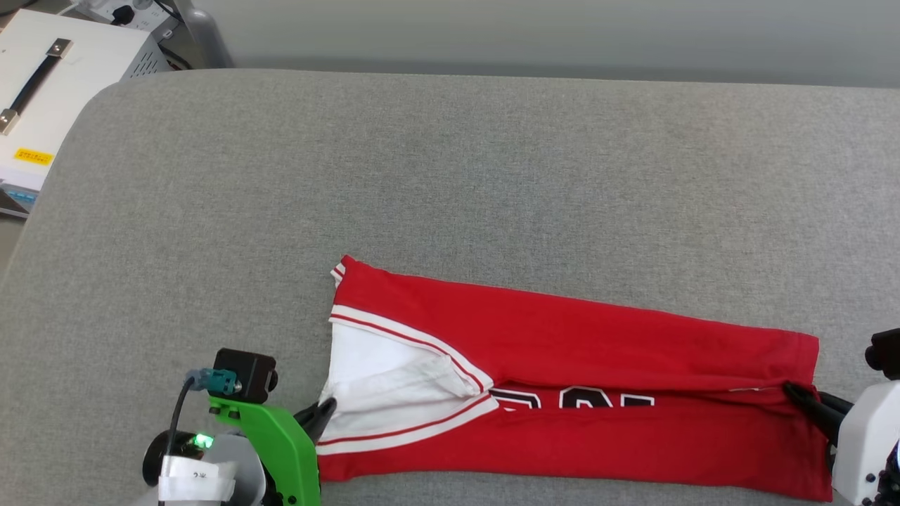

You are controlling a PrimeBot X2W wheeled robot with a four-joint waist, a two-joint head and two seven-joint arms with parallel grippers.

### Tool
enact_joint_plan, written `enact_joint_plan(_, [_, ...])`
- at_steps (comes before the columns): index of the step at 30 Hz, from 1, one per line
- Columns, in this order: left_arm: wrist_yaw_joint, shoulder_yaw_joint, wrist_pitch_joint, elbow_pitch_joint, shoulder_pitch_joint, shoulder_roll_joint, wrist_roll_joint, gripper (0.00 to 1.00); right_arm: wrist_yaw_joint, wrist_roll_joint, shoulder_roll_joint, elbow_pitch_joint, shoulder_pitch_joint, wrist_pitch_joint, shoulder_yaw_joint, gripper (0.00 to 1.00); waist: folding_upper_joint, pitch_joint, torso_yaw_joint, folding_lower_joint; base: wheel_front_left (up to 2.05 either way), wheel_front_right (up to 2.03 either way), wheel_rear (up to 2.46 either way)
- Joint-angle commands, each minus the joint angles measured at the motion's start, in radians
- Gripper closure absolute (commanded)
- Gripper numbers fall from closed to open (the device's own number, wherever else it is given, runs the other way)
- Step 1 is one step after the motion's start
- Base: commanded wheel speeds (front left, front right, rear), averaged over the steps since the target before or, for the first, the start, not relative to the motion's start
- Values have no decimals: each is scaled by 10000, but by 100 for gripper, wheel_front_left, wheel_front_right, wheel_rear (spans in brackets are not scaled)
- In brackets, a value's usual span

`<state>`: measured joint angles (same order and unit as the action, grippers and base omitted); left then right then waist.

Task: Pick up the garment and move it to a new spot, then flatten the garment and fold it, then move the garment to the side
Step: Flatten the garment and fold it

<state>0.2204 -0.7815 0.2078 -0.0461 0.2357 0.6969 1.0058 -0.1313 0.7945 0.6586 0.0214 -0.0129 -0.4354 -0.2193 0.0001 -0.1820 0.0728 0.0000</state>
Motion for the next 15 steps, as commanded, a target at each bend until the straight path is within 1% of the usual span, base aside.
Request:
enact_joint_plan(1, [-95, -38, 6, 159, -115, -89, 133, 100, 6, -70, 135, -39, 78, 86, -154, 100, -1, -45, 6, 0, 0, 0, 0])
enact_joint_plan(2, [-208, -189, 125, 455, -69, -176, 116, 100, 6, -115, 305, 26, 36, 172, -450, 100, -1, -77, 11, 0, 0, 0, 0])
enact_joint_plan(3, [-239, -226, 165, 528, -64, -209, 134, 100, 6, -118, 339, 62, 19, 205, -504, 79, -1, -78, 14, 0, 0, 0, 0])
enact_joint_plan(4, [-261, -250, 191, 619, -58, -250, 157, 44, 6, -122, 375, 103, -5, 260, -559, 0, -1, -75, 18, 0, 0, 0, 0])
enact_joint_plan(5, [-271, -264, 224, 691, -57, -284, 193, 0, 6, -115, 384, 145, -25, 311, -583, 0, -1, -66, 18, 0, 0, 0, 0])
enact_joint_plan(11, [-296, -189, -57, 958, -16, -434, 169, 0, 6, 146, 440, 162, 28, 250, -792, 0, -1, 117, -12, 0, 0, 0, 0])
enact_joint_plan(15, [-220, 78, -538, 983, -1, -503, 157, 0, 6, 397, 502, -43, 203, -130, -569, 0, -1, 304, -52, 0, 0, 0, 0])
